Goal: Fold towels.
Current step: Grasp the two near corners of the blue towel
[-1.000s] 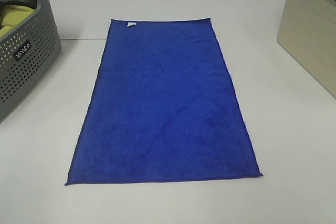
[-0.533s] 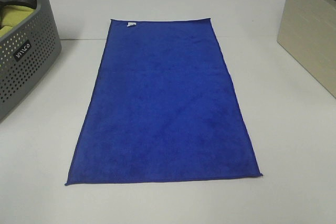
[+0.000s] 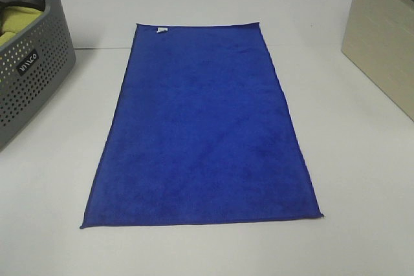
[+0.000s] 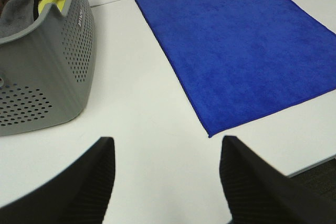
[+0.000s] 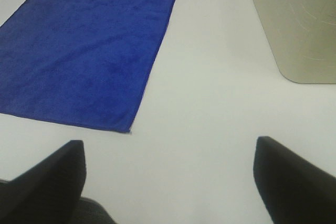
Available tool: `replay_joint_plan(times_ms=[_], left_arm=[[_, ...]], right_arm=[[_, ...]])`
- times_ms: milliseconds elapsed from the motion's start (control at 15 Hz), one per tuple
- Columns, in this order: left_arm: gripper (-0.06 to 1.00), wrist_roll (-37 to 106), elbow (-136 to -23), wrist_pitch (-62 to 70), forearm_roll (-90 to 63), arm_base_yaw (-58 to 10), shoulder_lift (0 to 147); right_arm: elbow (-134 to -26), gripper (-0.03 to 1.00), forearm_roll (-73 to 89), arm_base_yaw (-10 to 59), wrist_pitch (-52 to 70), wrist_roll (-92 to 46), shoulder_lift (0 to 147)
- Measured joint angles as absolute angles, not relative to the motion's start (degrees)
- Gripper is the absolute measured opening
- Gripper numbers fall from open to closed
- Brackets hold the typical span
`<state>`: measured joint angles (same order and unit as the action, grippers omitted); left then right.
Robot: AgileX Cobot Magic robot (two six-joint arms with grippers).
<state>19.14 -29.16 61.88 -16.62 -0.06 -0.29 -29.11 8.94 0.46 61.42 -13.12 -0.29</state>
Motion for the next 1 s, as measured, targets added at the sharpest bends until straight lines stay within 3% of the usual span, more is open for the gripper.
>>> replay_joint_plan(times_ms=[1000], left_arm=[[0.57, 19.14, -29.16, 61.88, -16.62, -0.06, -0.29]], right_arm=[[-29.11, 0.82, 8.94, 0.46, 61.42, -13.12, -0.29]])
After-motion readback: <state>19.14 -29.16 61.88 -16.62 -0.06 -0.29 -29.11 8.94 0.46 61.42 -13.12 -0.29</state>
